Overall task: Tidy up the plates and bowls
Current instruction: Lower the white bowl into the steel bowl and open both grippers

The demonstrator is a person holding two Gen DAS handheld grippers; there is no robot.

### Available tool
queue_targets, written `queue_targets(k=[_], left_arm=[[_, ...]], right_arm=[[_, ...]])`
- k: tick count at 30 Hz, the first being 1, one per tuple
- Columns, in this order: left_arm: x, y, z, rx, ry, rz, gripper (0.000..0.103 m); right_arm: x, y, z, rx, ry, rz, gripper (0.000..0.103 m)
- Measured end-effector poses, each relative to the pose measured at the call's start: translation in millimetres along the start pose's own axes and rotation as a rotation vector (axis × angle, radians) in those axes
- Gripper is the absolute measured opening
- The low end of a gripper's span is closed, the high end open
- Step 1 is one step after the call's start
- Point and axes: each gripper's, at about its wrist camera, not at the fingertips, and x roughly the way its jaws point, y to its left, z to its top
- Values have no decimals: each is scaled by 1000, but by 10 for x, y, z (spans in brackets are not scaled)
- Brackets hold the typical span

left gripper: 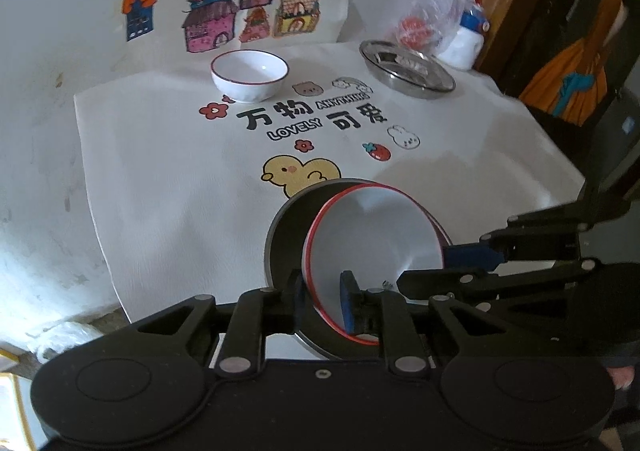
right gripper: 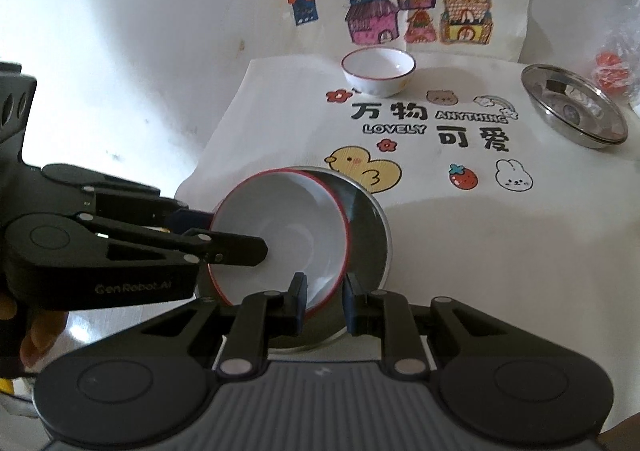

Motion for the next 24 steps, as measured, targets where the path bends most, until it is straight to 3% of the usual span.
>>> queue_targets(k=[8, 24], left_arm=[[59, 13, 132, 43, 69, -13, 25], [111, -15, 197, 71, 95, -26, 37]], right_arm=[[62, -29, 101, -9, 73, 25, 21], [75, -33, 123, -19, 94, 31, 21]])
